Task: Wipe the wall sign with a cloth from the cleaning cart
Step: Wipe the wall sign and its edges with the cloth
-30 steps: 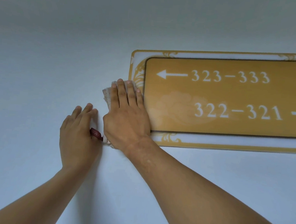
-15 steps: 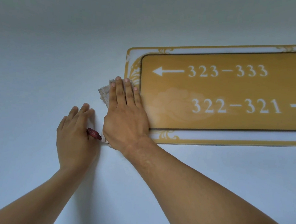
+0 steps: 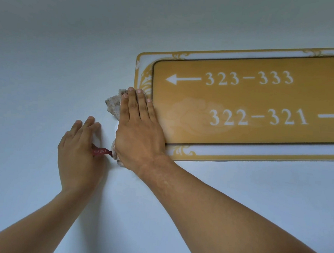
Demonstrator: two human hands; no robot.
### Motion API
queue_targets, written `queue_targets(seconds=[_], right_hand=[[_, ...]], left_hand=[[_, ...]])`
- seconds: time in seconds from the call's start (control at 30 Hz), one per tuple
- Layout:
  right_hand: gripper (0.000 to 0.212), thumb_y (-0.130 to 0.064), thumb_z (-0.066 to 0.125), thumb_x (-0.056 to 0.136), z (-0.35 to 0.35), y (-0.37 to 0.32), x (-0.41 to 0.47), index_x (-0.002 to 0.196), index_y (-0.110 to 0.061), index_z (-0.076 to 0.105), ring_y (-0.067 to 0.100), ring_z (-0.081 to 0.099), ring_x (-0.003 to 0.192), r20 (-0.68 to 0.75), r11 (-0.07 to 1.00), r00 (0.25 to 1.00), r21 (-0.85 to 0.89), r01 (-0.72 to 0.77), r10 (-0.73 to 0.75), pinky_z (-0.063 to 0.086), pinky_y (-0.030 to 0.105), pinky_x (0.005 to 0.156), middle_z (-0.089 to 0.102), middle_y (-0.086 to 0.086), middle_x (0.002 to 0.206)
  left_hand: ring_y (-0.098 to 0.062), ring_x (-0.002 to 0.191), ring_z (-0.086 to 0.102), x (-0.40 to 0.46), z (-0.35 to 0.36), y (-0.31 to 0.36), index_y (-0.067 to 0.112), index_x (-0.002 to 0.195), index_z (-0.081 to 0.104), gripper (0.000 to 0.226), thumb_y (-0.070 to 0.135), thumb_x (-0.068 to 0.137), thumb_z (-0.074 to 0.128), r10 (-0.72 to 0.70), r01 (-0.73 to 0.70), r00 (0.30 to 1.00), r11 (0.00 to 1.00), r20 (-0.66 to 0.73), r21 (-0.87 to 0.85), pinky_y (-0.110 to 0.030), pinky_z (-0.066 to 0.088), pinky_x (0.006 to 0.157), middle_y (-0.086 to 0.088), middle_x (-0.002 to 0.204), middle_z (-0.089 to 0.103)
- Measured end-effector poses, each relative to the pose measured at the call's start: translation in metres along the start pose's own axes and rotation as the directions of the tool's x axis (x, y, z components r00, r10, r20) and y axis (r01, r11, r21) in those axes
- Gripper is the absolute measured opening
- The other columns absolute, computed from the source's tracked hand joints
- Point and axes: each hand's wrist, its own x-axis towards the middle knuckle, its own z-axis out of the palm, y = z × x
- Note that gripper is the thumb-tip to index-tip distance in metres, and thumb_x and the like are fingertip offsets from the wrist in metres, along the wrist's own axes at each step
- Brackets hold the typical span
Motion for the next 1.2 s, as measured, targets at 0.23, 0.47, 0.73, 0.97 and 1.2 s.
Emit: queue_targets(seconds=[0.23, 0.47, 0.73, 0.97, 1.2], right_hand=[[0.089, -0.038, 0.043, 0.095, -0.002, 0.003, -0.001, 0.156, 0.002, -0.008, 0.033, -0.017, 0.153, 0.028, 1.0, 1.0, -0.003, 0.003, -0.003, -0.006, 0.045, 0.124, -0.014, 0.02, 0.166], [0.087, -0.037, 0.042, 0.096, -0.003, 0.008, -0.005, 0.156, 0.003, -0.007, 0.033, -0.015, 0.153, 0.016, 1.0, 1.0, -0.015, 0.001, 0.0, -0.007, 0.044, 0.125, -0.012, 0.021, 0.166], [0.087, -0.031, 0.025, 0.082, -0.007, 0.022, -0.015, 0.158, -0.004, -0.01, 0.032, -0.016, 0.153, -0.024, 0.998, 0.999, 0.05, -0.035, 0.036, -0.003, 0.046, 0.125, -0.012, 0.018, 0.167], [0.09, -0.043, 0.045, 0.092, -0.002, 0.021, -0.008, 0.16, -0.007, -0.002, 0.032, -0.018, 0.153, 0.013, 1.0, 1.0, -0.01, 0.002, -0.002, -0.004, 0.046, 0.124, -0.012, 0.01, 0.168], [0.07, -0.036, 0.026, 0.096, -0.003, 0.019, -0.009, 0.161, -0.013, 0.011, 0.029, -0.011, 0.154, -0.053, 0.999, 0.998, 0.048, -0.013, 0.015, -0.001, 0.045, 0.124, 0.001, 0.007, 0.169]], left_hand=[[-0.034, 0.141, 0.039, 0.0, 0.001, 0.0, 0.008, 0.131, 0.057, 0.062, -0.014, 0.073, 0.051, -0.001, 0.001, 1.0, 1.0, 0.007, 0.01, -0.057, 0.033, 0.113, -0.009, 0.147, 0.051], [-0.036, 0.14, 0.04, 0.001, -0.001, 0.002, 0.004, 0.13, 0.058, 0.055, -0.001, 0.079, 0.037, 0.007, -0.007, 1.0, 1.0, 0.0, 0.018, -0.056, 0.034, 0.112, -0.012, 0.146, 0.053], [-0.033, 0.142, 0.038, 0.0, -0.001, 0.008, 0.004, 0.131, 0.058, 0.054, -0.014, 0.081, 0.045, -0.041, 0.041, 0.999, 0.999, 0.011, 0.013, -0.052, 0.029, 0.116, -0.009, 0.146, 0.052], [-0.038, 0.141, 0.038, 0.0, -0.003, 0.008, -0.002, 0.131, 0.056, 0.052, -0.012, 0.081, 0.045, -0.018, 0.016, 0.999, 0.999, 0.035, 0.048, -0.056, 0.03, 0.114, -0.014, 0.146, 0.052], [-0.037, 0.141, 0.037, -0.001, -0.003, 0.009, 0.0, 0.132, 0.056, 0.06, 0.01, 0.077, 0.033, -0.01, 0.008, 1.0, 0.998, 0.025, 0.056, -0.055, 0.029, 0.115, -0.015, 0.147, 0.051]])
